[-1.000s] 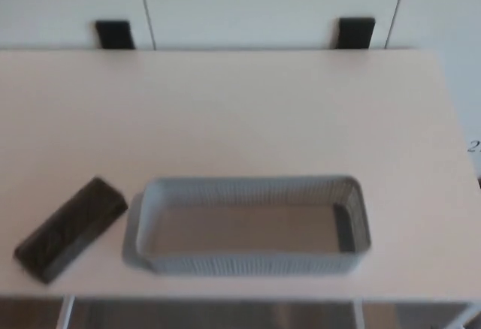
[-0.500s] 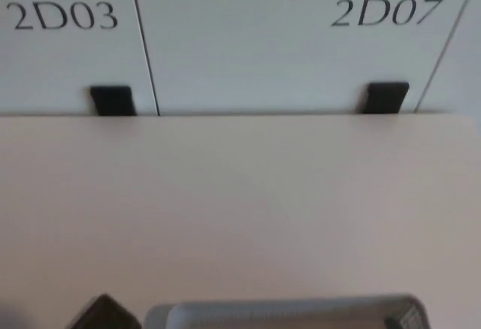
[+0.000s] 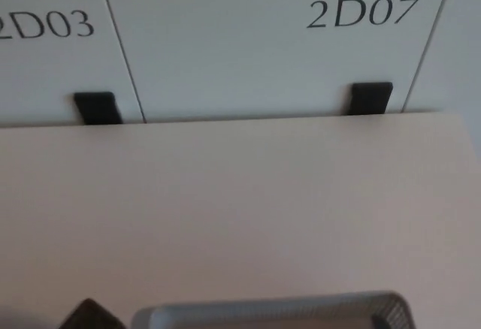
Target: The robot walks towards a desk on which an eraser is kept on the left hand side and a container is kept on the right hand side. The robot picks up the eraser using its left hand and places it in the container.
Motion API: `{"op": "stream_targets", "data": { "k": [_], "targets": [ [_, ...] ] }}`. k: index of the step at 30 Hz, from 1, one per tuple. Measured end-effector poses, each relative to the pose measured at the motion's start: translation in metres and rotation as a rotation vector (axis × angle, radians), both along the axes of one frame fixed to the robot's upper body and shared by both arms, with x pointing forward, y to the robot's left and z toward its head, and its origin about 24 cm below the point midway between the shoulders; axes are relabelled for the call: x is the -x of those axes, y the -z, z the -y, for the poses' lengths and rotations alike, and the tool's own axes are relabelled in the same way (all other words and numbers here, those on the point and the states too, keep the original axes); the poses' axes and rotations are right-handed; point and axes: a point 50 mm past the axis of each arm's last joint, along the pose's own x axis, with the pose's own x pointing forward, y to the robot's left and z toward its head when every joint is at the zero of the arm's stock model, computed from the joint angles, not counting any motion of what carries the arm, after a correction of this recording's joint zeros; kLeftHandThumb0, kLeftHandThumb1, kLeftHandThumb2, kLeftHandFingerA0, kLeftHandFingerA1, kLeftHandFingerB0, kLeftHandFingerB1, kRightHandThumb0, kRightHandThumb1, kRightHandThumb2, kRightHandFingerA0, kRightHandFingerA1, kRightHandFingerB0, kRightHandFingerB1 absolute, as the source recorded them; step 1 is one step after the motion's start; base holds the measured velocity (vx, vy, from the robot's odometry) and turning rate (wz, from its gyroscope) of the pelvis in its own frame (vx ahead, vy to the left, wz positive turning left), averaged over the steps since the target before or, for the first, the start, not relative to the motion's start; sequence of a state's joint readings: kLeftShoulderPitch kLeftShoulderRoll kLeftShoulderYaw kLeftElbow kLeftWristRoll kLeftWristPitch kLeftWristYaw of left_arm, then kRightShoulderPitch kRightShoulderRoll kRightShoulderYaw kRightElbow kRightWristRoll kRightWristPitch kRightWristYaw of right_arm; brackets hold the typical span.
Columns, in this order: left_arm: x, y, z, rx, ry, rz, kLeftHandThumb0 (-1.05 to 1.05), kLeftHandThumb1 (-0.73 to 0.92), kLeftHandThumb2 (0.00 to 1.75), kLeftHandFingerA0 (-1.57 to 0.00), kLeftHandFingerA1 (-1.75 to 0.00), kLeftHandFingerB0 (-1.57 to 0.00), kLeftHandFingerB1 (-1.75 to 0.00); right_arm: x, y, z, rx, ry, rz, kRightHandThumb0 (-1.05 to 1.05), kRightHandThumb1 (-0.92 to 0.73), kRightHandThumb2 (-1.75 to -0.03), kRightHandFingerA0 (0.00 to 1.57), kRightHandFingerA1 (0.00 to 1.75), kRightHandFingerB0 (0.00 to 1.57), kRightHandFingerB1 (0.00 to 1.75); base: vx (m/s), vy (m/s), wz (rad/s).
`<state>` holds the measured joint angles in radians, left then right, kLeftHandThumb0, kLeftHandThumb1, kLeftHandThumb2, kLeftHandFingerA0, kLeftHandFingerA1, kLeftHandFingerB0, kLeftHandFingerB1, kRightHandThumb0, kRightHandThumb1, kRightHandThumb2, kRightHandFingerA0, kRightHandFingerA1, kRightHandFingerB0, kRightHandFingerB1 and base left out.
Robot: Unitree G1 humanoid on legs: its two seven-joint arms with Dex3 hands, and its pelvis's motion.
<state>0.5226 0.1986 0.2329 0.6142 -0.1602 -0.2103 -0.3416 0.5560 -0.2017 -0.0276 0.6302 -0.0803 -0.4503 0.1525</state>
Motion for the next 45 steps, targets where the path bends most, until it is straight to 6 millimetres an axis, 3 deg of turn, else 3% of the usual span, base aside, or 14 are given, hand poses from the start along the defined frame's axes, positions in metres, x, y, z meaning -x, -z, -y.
{"op": "stream_targets", "data": {
  "k": [1,7,8,10,16,17,38,39,40,41,45],
  "targets": [
    [0.000,0.001,0.002,0.007,0.001,-0.003,-0.26,0.60,0.57,-0.62,-0.50,-0.52,-0.45,0.001,0.000,0.000,0.000,0.000,-0.001,-0.42,-0.37,-0.83,0.77,0.76,0.48,0.61,-0.05,0.153,0.24],
    [0.002,-0.001,-0.004,-0.010,0.000,-0.007,-0.25,0.59,0.58,-0.62,-0.50,-0.52,-0.46,0.005,0.003,0.000,-0.005,0.009,-0.023,-0.43,-0.37,-0.84,0.78,0.75,0.48,0.61,-0.12,0.096,0.01],
    [0.001,-0.001,-0.004,-0.010,0.000,-0.006,-0.25,0.59,0.58,-0.62,-0.49,-0.53,-0.46,0.005,0.003,0.000,-0.005,0.010,-0.023,-0.46,-0.51,-0.54,0.79,0.62,0.57,0.50,-0.15,-0.030,-0.02],
    [0.001,-0.002,-0.004,-0.011,0.001,-0.004,-0.26,0.60,0.58,-0.62,-0.50,-0.53,-0.46,0.004,0.003,0.000,-0.005,0.010,-0.022,-0.46,-0.51,-0.54,0.80,0.62,0.57,0.50,-0.16,-0.061,-0.02],
    [-0.001,-0.002,-0.002,-0.008,0.010,0.003,-0.27,0.59,0.57,-0.65,-0.50,-0.54,-0.46,0.005,0.005,0.000,-0.008,0.015,-0.032,-0.46,-0.51,-0.54,0.78,0.61,0.57,0.50,-0.24,-0.195,-0.05],
    [0.000,0.000,0.000,-0.002,0.010,-0.002,-0.28,0.60,0.57,-0.63,-0.50,-0.53,-0.46,0.005,0.004,0.003,-0.001,0.016,-0.029,-0.42,-0.37,-0.83,0.76,0.75,0.49,0.61,-0.21,-0.277,-0.06],
    [-0.007,-0.005,-0.006,-0.016,0.030,0.010,-0.28,0.59,0.57,-0.61,-0.48,-0.54,-0.45,-0.002,0.001,-0.003,-0.011,-0.014,-0.007,-0.47,-0.38,-0.82,0.77,0.72,0.55,0.61,-0.09,0.029,0.03],
    [-0.008,-0.005,-0.006,-0.017,0.030,0.011,-0.27,0.59,0.57,-0.61,-0.49,-0.54,-0.46,-0.002,0.001,-0.004,-0.012,-0.015,-0.008,-0.47,-0.50,-0.54,0.81,0.58,0.66,0.50,-0.11,-0.045,0.03],
    [-0.008,-0.005,-0.006,-0.016,0.031,0.011,-0.27,0.59,0.57,-0.61,-0.49,-0.53,-0.45,-0.002,0.001,-0.004,-0.011,-0.015,-0.008,-0.47,-0.50,-0.54,0.80,0.58,0.66,0.50,-0.08,-0.079,0.02],
    [-0.009,-0.005,-0.006,-0.016,0.031,0.012,-0.28,0.59,0.57,-0.61,-0.49,-0.54,-0.46,-0.002,0.001,-0.004,-0.012,-0.016,-0.008,-0.47,-0.39,-0.82,0.78,0.72,0.56,0.61,-0.14,-0.101,0.02],
    [-0.010,-0.004,-0.006,-0.012,0.029,0.013,-0.27,0.58,0.57,-0.63,-0.49,-0.55,-0.46,-0.004,0.001,-0.004,-0.010,-0.024,-0.014,-0.49,-0.41,-0.83,0.76,0.71,0.55,0.60,-0.10,-0.215,-0.20]
  ]
}}
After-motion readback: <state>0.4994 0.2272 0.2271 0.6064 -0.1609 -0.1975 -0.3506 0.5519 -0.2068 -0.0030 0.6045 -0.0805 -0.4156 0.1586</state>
